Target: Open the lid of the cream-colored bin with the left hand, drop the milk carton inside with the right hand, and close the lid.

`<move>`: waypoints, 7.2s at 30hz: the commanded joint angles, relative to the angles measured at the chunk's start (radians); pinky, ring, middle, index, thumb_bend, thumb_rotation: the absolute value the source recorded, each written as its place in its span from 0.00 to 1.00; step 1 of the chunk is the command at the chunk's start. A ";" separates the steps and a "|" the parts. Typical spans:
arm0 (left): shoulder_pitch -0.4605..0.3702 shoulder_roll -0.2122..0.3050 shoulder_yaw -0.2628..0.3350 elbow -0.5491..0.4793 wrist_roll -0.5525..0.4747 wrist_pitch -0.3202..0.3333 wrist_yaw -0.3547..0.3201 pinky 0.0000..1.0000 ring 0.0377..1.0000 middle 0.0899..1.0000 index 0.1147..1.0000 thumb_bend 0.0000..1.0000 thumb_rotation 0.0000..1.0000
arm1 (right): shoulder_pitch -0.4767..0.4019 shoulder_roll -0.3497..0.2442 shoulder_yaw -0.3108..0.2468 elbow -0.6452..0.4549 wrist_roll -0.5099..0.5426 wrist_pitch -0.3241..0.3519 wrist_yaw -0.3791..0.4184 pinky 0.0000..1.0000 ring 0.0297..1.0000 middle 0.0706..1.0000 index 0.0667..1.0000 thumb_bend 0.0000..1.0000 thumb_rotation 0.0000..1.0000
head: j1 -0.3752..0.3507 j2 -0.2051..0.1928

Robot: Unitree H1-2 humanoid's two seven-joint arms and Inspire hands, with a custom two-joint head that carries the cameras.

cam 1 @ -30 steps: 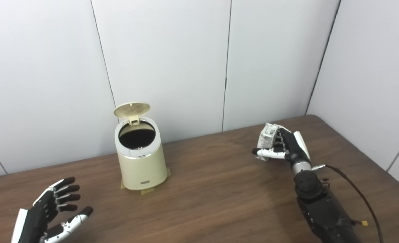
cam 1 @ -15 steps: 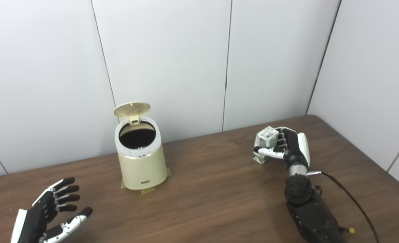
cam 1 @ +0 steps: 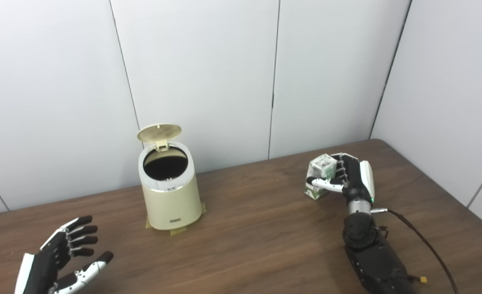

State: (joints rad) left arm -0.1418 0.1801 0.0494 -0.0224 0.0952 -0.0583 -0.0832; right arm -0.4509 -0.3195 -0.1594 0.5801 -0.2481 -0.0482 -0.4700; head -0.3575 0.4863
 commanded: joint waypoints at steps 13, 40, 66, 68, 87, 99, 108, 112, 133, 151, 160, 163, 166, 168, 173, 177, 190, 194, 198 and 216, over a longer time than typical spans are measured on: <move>-0.037 -0.009 -0.014 0.004 0.021 -0.033 0.025 0.60 0.67 0.71 0.74 0.68 0.06 | -0.059 0.065 0.059 -0.405 -0.002 -0.002 0.084 0.30 0.33 0.39 0.50 0.52 0.00 | 0.064 -0.012; -0.047 -0.112 -0.080 0.039 0.084 -0.032 0.089 0.61 0.70 0.72 0.76 0.72 0.18 | -0.217 0.384 0.174 -0.521 -0.058 0.178 0.169 0.27 0.29 0.38 0.50 0.52 0.00 | 0.295 -0.024; -0.048 -0.161 -0.101 0.002 0.098 0.010 0.121 0.61 0.71 0.73 0.76 0.73 0.16 | -0.303 0.402 0.244 -0.314 -0.088 0.121 0.172 0.27 0.30 0.38 0.50 0.52 0.00 | 0.371 0.001; -0.047 -0.161 -0.104 -0.002 0.101 0.013 0.122 0.61 0.71 0.73 0.76 0.73 0.16 | -0.307 0.403 0.245 -0.305 -0.087 0.119 0.171 0.27 0.30 0.38 0.50 0.52 0.00 | 0.373 0.001; -0.033 -0.162 -0.122 -0.030 0.123 0.033 0.125 0.61 0.71 0.73 0.76 0.73 0.18 | -0.386 0.399 0.256 -0.112 -0.098 0.013 0.123 0.28 0.31 0.38 0.50 0.52 0.00 | 0.391 0.013; -0.018 -0.160 -0.125 -0.051 0.116 0.040 0.118 0.62 0.70 0.73 0.76 0.72 0.17 | -0.416 0.387 0.273 0.006 -0.161 -0.062 0.007 0.28 0.30 0.38 0.50 0.52 0.00 | 0.391 0.022; -0.013 -0.154 -0.126 -0.057 0.113 0.043 0.110 0.62 0.70 0.73 0.76 0.72 0.18 | -0.432 0.372 0.279 0.065 -0.201 -0.098 -0.074 0.28 0.30 0.38 0.50 0.52 0.00 | 0.384 0.026; -0.011 -0.155 -0.125 -0.058 0.112 0.045 0.110 0.62 0.70 0.73 0.76 0.72 0.17 | -0.433 0.367 0.282 0.083 -0.214 -0.132 -0.100 0.28 0.30 0.38 0.50 0.52 0.00 | 0.383 0.026; -0.008 -0.150 -0.129 -0.063 0.112 0.049 0.108 0.61 0.70 0.72 0.75 0.72 0.17 | -0.400 0.305 0.393 0.053 -0.313 -0.028 0.019 0.46 0.60 0.66 0.66 0.82 0.12 | 0.377 0.037; -0.009 -0.147 -0.132 -0.068 0.107 0.056 0.105 0.61 0.70 0.73 0.76 0.72 0.16 | -0.367 0.297 0.396 -0.014 -0.302 0.015 0.105 0.50 0.66 0.75 0.72 0.88 0.14 | 0.378 0.040; -0.010 -0.147 -0.131 -0.061 0.104 0.048 0.107 0.61 0.70 0.73 0.75 0.72 0.16 | -0.250 0.300 0.338 -0.236 -0.244 -0.041 0.084 0.41 0.55 0.68 0.66 0.82 0.10 | 0.385 0.036; -0.013 -0.144 -0.131 -0.056 0.103 0.044 0.106 0.61 0.70 0.73 0.75 0.72 0.16 | -0.182 0.299 0.300 -0.351 -0.193 -0.055 0.103 0.38 0.50 0.65 0.64 0.80 0.08 | 0.388 0.035; -0.015 -0.140 -0.129 -0.054 0.106 0.047 0.107 0.60 0.70 0.73 0.75 0.72 0.17 | -0.122 0.289 0.271 -0.440 -0.179 -0.060 0.110 0.34 0.47 0.62 0.61 0.76 0.04 | 0.388 0.032; -0.015 -0.136 -0.127 -0.051 0.102 0.046 0.106 0.61 0.70 0.73 0.75 0.72 0.17 | -0.079 0.281 0.245 -0.497 -0.165 -0.059 0.116 0.30 0.41 0.57 0.58 0.76 0.03 | 0.390 0.030; -0.016 -0.127 -0.123 -0.046 0.090 0.036 0.102 0.61 0.70 0.73 0.75 0.71 0.16 | 0.015 0.271 0.188 -0.559 -0.093 -0.082 0.136 0.23 0.28 0.41 0.54 0.77 0.11 | 0.392 0.031; -0.015 -0.117 -0.123 -0.045 0.091 0.037 0.100 0.61 0.70 0.73 0.75 0.71 0.16 | 0.073 0.267 0.172 -0.560 -0.078 -0.106 0.134 0.24 0.30 0.43 0.57 0.77 0.11 | 0.389 0.032; -0.009 -0.104 -0.110 -0.068 0.062 0.027 0.096 0.61 0.72 0.75 0.76 0.73 0.17 | 0.208 0.176 0.188 -0.656 0.180 -0.089 0.418 0.55 0.68 0.80 0.80 0.77 0.23 | 0.403 0.014; -0.016 -0.090 -0.117 -0.093 0.109 -0.007 0.115 0.63 0.80 0.85 0.84 0.79 0.27 | 0.263 0.183 0.178 -0.680 0.232 -0.079 0.454 0.59 0.73 0.82 0.82 0.81 0.25 | 0.424 0.011; -0.077 -0.041 -0.131 -0.130 0.180 0.008 0.089 0.72 0.88 0.94 0.94 0.89 0.36 | 0.294 0.199 0.174 -0.685 0.234 -0.091 0.456 0.62 0.73 0.83 0.83 0.84 0.30 | 0.425 0.006; -0.552 0.078 -0.221 -0.004 0.381 0.211 -0.059 0.85 1.00 1.00 1.00 1.00 0.41 | 0.313 0.220 0.171 -0.705 0.207 -0.061 0.471 0.64 0.75 0.84 0.84 0.81 0.30 | 0.422 -0.020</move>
State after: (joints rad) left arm -0.6272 0.2437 -0.1709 -0.0248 0.4516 0.1567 -0.1421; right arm -0.1131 -0.0986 0.0187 -0.0883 -0.0375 -0.1029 0.0030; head 0.0629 0.4663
